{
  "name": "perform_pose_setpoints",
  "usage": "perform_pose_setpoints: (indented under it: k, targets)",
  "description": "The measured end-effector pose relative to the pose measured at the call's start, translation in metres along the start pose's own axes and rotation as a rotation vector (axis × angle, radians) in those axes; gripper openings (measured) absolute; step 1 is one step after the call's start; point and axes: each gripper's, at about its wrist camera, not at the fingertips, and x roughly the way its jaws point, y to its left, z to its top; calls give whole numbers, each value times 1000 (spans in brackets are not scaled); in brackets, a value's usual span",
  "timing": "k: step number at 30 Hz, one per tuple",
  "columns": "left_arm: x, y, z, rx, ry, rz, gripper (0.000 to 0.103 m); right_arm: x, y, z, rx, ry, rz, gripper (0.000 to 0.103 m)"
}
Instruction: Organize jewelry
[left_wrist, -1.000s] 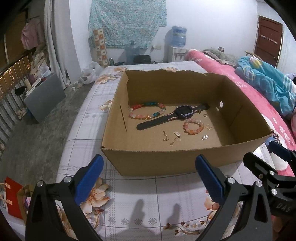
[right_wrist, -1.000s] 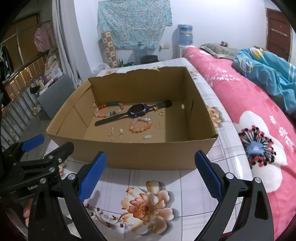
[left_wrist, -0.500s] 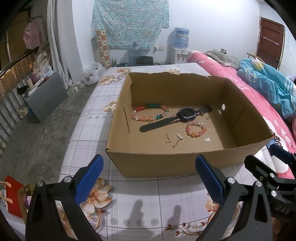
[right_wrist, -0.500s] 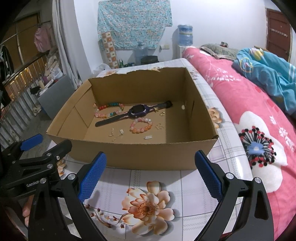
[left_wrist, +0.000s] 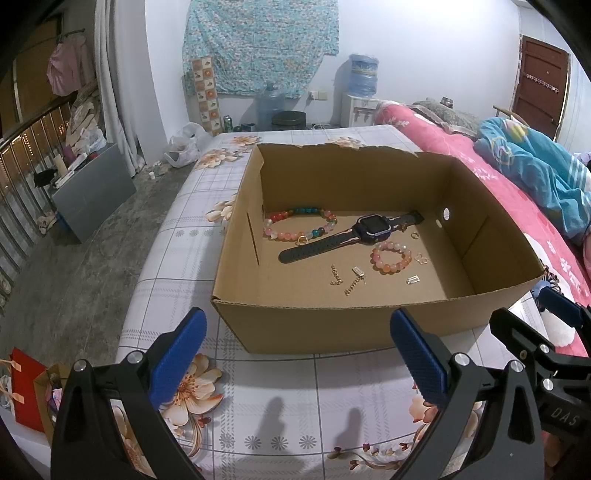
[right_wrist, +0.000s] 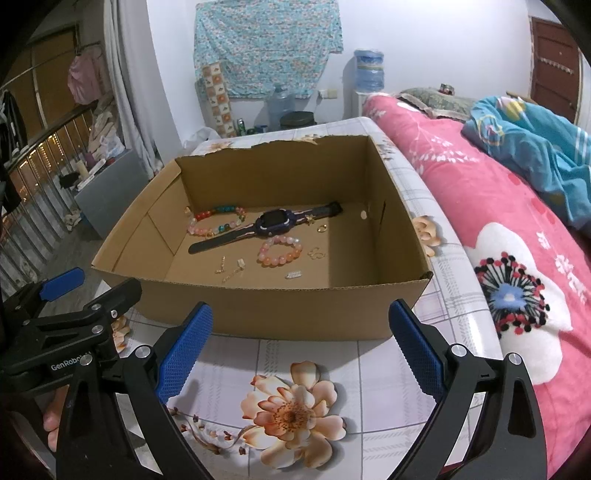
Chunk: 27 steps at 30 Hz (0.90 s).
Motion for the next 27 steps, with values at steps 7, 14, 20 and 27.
perform_pose_setpoints:
  k: [7,14,20,27]
  targets:
    - [0,1,0,-4,3,-1,98,0,1,0,3,0,0,92]
    - [-1,1,0,-6,2,0,98,0,-1,0,4,2,-1,92]
    - [0,1,0,-6,9,-2,98,0,-1,0,3,2,1,92]
    - [-1,1,0,-7,10,0,98,0,-1,0,2,2,1,92]
